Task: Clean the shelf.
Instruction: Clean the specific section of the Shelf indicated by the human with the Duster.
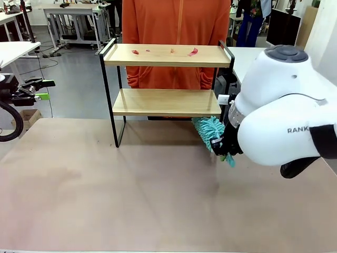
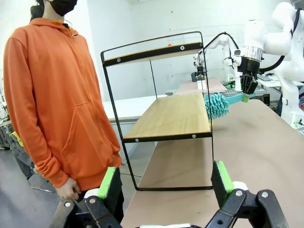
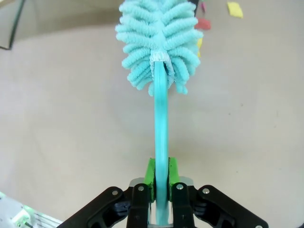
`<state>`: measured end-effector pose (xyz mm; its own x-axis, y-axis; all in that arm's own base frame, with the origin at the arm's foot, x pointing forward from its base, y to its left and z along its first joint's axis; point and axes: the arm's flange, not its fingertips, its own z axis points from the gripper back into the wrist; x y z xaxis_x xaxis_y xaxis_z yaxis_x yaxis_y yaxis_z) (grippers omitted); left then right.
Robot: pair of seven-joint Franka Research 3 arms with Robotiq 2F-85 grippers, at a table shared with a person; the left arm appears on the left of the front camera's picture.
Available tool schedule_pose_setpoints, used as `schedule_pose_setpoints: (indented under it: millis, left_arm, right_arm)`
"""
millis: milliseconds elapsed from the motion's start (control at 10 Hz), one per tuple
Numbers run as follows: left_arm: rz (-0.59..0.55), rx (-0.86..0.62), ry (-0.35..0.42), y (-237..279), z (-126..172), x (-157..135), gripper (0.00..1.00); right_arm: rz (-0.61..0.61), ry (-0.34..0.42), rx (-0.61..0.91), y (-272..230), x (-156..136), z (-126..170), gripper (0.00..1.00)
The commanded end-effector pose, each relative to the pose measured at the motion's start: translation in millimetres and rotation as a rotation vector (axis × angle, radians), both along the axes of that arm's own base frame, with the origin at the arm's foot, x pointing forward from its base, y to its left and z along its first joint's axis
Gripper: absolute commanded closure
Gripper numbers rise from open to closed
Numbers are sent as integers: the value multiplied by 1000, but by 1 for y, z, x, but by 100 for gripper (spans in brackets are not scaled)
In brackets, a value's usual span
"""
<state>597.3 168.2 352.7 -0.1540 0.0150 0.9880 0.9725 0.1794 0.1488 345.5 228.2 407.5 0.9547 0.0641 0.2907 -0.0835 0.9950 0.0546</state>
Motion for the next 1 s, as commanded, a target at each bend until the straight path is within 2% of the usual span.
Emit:
schedule_pose_setpoints:
  millis: [0, 500, 900]
  left_arm:
    - [-3, 6, -8, 0, 3, -3, 0]
    - [-3, 6, -8, 0, 3, -3, 0]
    - [-3, 6, -8, 0, 3, -3, 0]
  right_arm:
    - [69, 5, 58, -26, -13, 4, 87]
    - [370, 62, 113, -68, -25, 14, 87]
    - [698, 49, 137, -113, -56, 16, 87]
